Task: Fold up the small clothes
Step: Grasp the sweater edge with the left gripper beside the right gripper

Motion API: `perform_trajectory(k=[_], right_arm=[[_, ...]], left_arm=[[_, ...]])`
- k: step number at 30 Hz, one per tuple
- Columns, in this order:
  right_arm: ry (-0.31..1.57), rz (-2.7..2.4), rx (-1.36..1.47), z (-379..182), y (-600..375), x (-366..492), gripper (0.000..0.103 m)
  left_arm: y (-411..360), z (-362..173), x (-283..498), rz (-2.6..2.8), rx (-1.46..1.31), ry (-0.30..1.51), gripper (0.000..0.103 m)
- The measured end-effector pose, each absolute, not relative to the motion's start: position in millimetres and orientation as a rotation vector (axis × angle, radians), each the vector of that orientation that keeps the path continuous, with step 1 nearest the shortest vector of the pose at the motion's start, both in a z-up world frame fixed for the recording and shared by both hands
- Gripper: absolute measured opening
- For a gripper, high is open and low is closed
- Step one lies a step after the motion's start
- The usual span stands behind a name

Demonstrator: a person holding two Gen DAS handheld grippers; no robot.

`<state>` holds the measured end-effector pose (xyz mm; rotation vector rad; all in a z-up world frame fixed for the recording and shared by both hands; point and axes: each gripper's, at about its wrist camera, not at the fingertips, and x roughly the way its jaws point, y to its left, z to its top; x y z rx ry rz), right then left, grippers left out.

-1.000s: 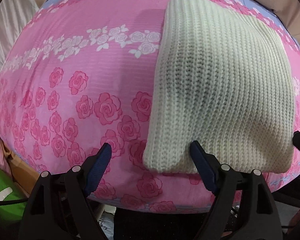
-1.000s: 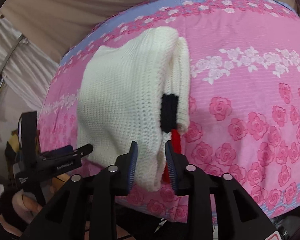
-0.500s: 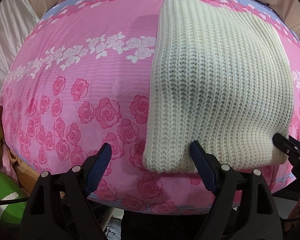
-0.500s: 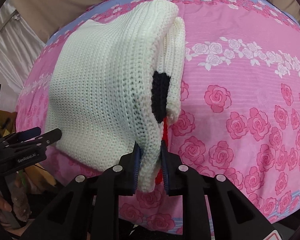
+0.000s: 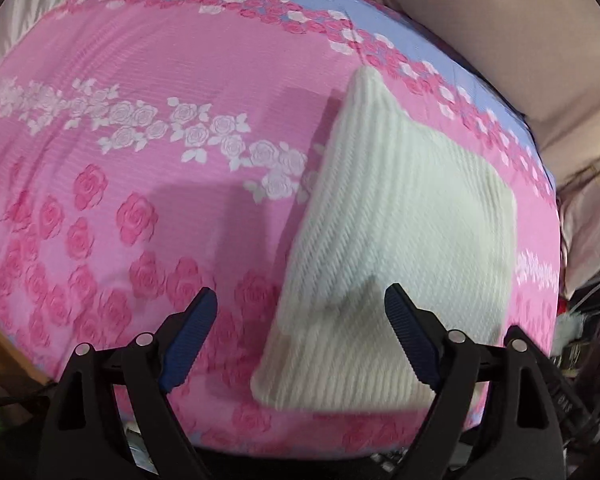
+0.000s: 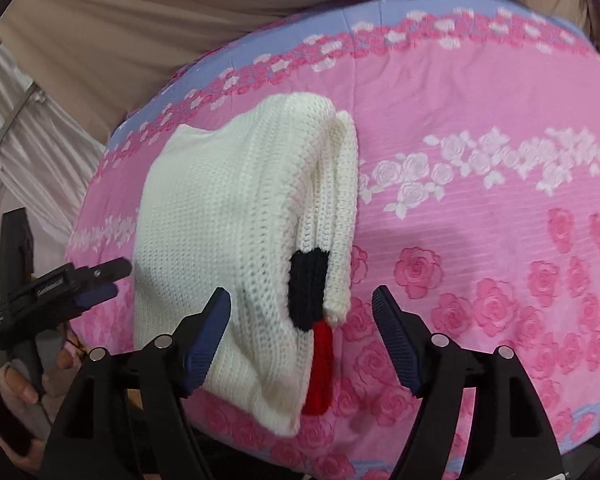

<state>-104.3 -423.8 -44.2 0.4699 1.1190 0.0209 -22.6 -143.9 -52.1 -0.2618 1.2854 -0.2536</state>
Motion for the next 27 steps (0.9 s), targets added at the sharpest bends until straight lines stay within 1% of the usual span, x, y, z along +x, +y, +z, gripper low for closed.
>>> perform_trajectory(k=[4, 6, 7, 8, 10, 14, 16, 18, 19, 20, 21, 22, 23, 24, 25, 26, 27], right_arm=[[1.164, 0.078, 0.607, -76, -423, -92, 0.072], [1.177, 0.085, 0.641, -86, -420, -89, 0.077], [1.193, 0.079, 0.653, -93, -419, -87, 0.077], [1.203, 0.084, 0.673, -98, -417, -87, 0.077], [1.182, 0.077, 0.710, -101, -416, -89, 0.081], [1.173, 0.069, 0.735, -102, -414, -89, 0.082], [1.164, 0.071, 0.759, -105, -416, -89, 0.082], [1.150, 0.074, 0.780, -107, -422, -90, 0.082], [1.145, 0.074, 0.789, -108, -422, -89, 0.080], [1.142, 0.070, 0.786, -107, -422, -89, 0.077], [1.143, 0.073, 0.782, -106, -421, -87, 0.061], [1.142, 0.071, 0.783, -106, -422, -87, 0.056], [1.132, 0.066, 0.778, -103, -421, -87, 0.051], [1.124, 0.060, 0.751, -97, -419, -86, 0.048], [1.120, 0.053, 0.719, -90, -417, -84, 0.046], [1.113, 0.047, 0.697, -83, -413, -84, 0.045], [1.103, 0.045, 0.685, -75, -410, -84, 0.044]], left_arm=[[-154, -77, 3, -0.336, -0.300, 1.331, 0.085], [-156, -89, 8, -0.358, -0.315, 1.354, 0.090], [-157, -95, 10, -0.365, -0.340, 1.369, 0.094], [-155, -101, 12, -0.369, -0.363, 1.383, 0.095], [-153, -106, 13, -0.375, -0.425, 1.394, 0.098], [-152, -98, 8, -0.476, -0.505, 1.392, 0.096], [-159, -93, 3, -0.497, -0.459, 1.380, 0.096], [-171, -106, 2, -0.493, -0.386, 1.420, 0.096], [-175, -111, 2, -0.490, -0.376, 1.431, 0.097], [-177, -107, 1, -0.493, -0.366, 1.404, 0.094], [-183, -105, 2, -0.510, -0.353, 1.401, 0.089], [-188, -101, 2, -0.508, -0.333, 1.401, 0.083], [-189, -99, 1, -0.512, -0.335, 1.395, 0.071], [-190, -93, 1, -0.523, -0.344, 1.392, 0.066], [-189, -90, 2, -0.529, -0.350, 1.393, 0.055], [-187, -84, 2, -0.539, -0.361, 1.395, 0.046], [-185, -79, 1, -0.547, -0.368, 1.394, 0.044]])
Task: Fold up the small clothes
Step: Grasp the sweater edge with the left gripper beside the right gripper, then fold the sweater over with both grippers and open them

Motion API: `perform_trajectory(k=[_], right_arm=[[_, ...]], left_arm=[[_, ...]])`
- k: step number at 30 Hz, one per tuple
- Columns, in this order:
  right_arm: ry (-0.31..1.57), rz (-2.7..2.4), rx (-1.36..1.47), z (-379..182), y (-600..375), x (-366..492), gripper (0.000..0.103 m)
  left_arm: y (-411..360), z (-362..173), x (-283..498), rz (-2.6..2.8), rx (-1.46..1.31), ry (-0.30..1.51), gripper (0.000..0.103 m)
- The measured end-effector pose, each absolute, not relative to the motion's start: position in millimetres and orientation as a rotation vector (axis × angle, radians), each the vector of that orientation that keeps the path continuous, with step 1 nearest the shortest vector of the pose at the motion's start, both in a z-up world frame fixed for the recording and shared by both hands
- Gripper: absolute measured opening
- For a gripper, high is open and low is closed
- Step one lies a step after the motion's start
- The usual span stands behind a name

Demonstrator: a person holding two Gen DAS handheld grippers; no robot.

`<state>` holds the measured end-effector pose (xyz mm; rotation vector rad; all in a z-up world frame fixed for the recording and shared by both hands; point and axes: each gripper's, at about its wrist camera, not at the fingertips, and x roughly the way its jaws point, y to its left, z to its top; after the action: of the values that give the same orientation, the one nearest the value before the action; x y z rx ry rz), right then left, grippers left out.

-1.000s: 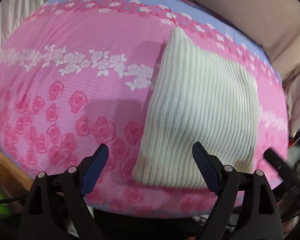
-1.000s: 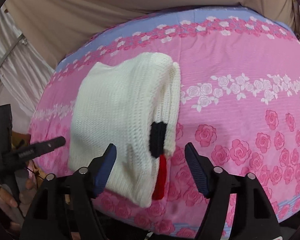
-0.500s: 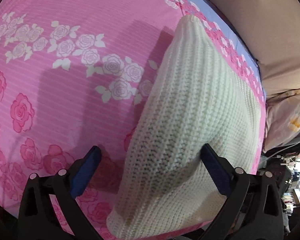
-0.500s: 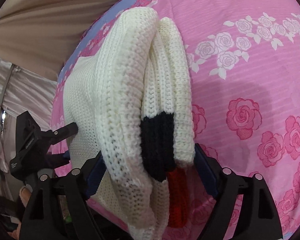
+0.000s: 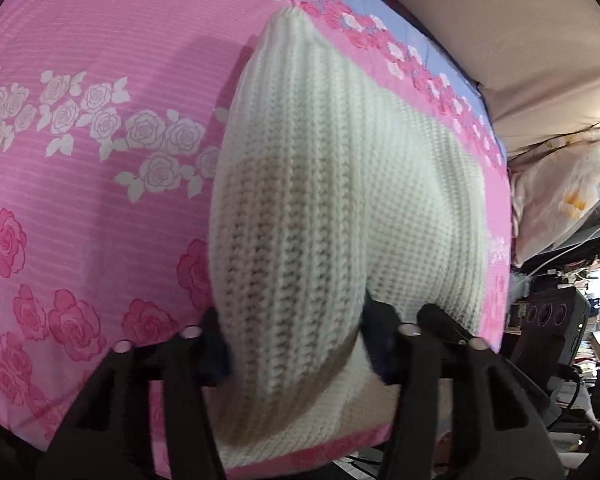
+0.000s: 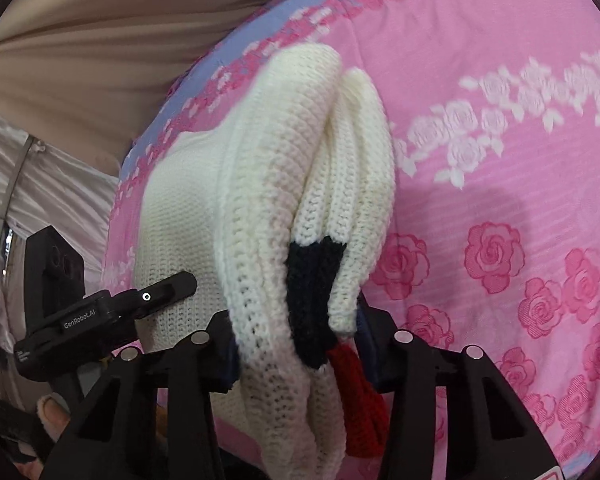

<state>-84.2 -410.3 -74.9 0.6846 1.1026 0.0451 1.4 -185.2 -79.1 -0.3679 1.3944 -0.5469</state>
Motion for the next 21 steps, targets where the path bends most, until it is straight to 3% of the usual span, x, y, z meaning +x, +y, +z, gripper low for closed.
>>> perform_trajectory(k=[12, 21], right_arm=[[0.963, 0.062, 0.609, 42, -389, -100, 0.043], [0.884, 0.118, 0.563, 88, -337, -100, 0.040]], left_arm=[[-160, 52, -28, -0.710, -0.289, 1.237, 0.032], [-118, 104, -29, -0.748, -0.275, 1.135, 0.025]])
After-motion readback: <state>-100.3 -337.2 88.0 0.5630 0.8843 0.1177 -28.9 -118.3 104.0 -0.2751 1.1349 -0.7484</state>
